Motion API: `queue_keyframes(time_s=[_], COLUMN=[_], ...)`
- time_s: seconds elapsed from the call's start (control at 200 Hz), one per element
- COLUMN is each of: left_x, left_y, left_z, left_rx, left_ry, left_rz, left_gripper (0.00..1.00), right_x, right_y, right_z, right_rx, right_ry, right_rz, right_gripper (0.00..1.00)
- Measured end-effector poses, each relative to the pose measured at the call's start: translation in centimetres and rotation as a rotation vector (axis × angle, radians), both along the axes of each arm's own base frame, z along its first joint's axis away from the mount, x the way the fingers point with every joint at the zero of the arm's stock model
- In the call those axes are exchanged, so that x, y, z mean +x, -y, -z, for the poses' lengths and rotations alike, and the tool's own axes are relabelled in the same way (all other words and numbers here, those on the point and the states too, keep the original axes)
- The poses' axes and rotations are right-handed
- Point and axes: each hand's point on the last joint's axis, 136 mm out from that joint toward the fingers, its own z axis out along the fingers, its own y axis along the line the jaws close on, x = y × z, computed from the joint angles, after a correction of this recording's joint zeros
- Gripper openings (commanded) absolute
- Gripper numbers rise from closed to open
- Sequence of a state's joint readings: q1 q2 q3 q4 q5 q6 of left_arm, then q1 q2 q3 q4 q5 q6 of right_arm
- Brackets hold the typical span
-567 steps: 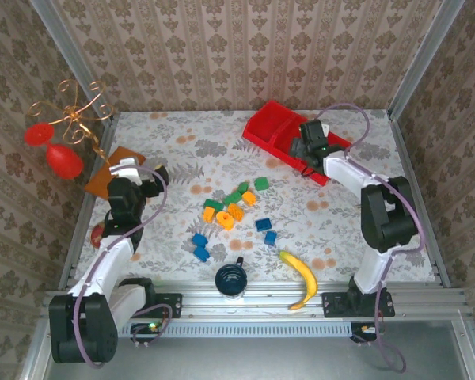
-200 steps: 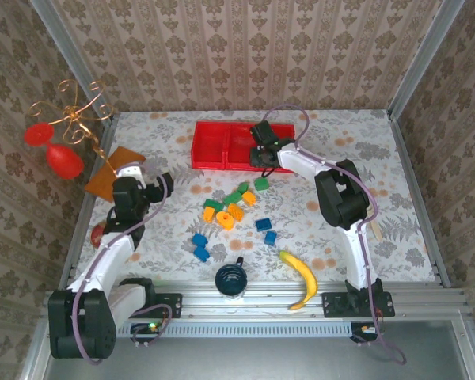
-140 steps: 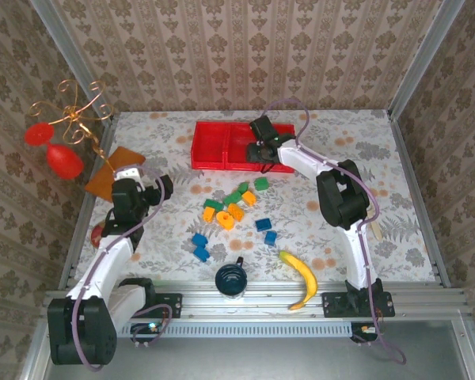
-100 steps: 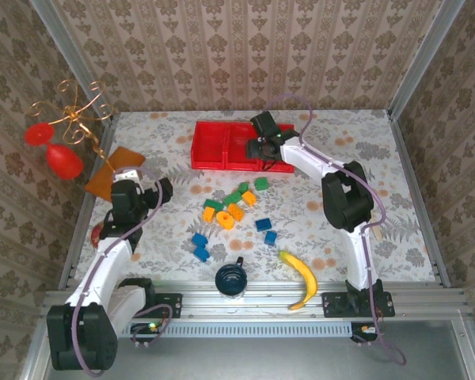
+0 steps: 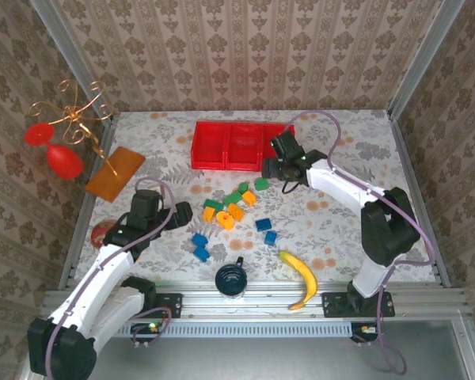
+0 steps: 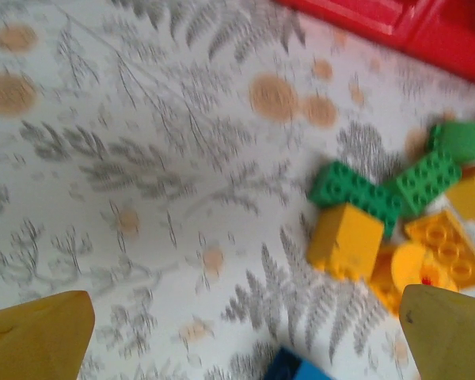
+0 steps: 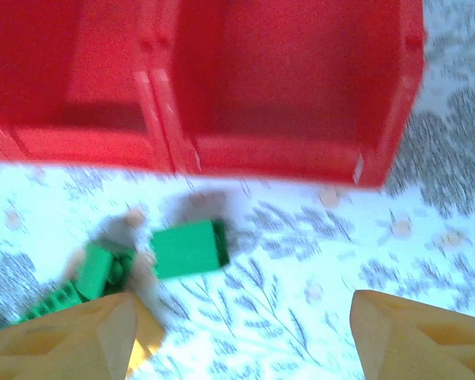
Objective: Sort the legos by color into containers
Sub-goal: Pick up the lego from the middle-left of the table.
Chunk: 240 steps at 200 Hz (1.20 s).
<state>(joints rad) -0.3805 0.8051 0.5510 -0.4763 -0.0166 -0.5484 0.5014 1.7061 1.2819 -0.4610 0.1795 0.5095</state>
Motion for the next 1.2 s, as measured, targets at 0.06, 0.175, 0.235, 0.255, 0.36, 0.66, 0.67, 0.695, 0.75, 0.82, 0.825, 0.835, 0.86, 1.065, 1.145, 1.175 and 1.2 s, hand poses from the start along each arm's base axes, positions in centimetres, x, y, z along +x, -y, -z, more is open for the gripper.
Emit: queue_keyframes(time_s=[0.06,0.175,0.235,0.255,0.36,0.66,0.67,0.695,0.75,0.82,0.825,0.835,0.86,1.065,1.145,1.175,1.2], left_x=[-1.1,-3.3,-4.3,-4.6,-5.5,-6.6,-6.6,-6.5,-6.3,-6.0,-6.0,-5.9,-5.8,-5.5,-5.7,-5.7,-5.7], left_y=[0.7,1.7,2.1,2.3,3.2,4.7,4.7,4.8,5.0,5.5,5.5,5.6,5.7,6.5,6.6,6.5,6.5], left_z=[0.4,1.4,2.0,2.1,2.9,6.2,6.2,6.3,6.5,6.5,6.5,6.5,6.5,7.5,8.1,8.3,8.4], left_rx=[0.012,0.035,0.044,0.047,0.059,0.163,0.165,0.168,0.173,0.171,0.171,0.172,0.169,0.175,0.187,0.193,0.197], left_ry=[-0.039,-0.111,-0.145,-0.153,-0.197,-0.345,-0.348,-0.353,-0.362,-0.365,-0.365,-0.366,-0.365,-0.399,-0.421,-0.427,-0.432], left_rz=[0.02,0.059,0.074,0.08,0.109,0.169,0.169,0.17,0.172,0.179,0.18,0.181,0.183,0.204,0.21,0.212,0.213], left_gripper=[0.96,0.91,0.88,0.87,0.84,0.78,0.78,0.77,0.77,0.76,0.76,0.76,0.76,0.76,0.76,0.76,0.76], right_x=[-1.5,-3.7,-4.4,-4.6,-5.0,-5.0,-5.0,-5.0,-5.1,-5.3,-5.3,-5.3,-5.3,-5.2,-5.2,-5.2,-5.1], right_y=[0.5,1.3,1.7,1.9,2.7,3.8,3.8,3.9,4.0,4.2,4.2,4.2,4.3,4.5,4.5,4.6,4.6], right_z=[0.8,1.6,1.5,1.4,0.8,0.2,0.2,0.2,0.4,0.7,0.7,0.7,0.7,0.6,0.5,0.5,0.4], right_rx=[-0.017,-0.047,-0.051,-0.055,-0.065,-0.088,-0.088,-0.088,-0.091,-0.098,-0.099,-0.099,-0.101,-0.108,-0.11,-0.111,-0.112], right_ry=[-0.023,-0.04,-0.034,-0.03,-0.007,0.03,0.03,0.032,0.03,0.025,0.025,0.025,0.025,0.032,0.036,0.039,0.04], right_rz=[0.006,0.013,0.029,0.031,0.056,0.114,0.115,0.118,0.124,0.128,0.128,0.128,0.13,0.138,0.142,0.143,0.144], right_gripper=[0.77,0.87,1.0,1.0,1.0,1.0,1.0,1.0,1.0,1.0,1.0,1.0,1.0,1.0,1.0,1.0,1.0])
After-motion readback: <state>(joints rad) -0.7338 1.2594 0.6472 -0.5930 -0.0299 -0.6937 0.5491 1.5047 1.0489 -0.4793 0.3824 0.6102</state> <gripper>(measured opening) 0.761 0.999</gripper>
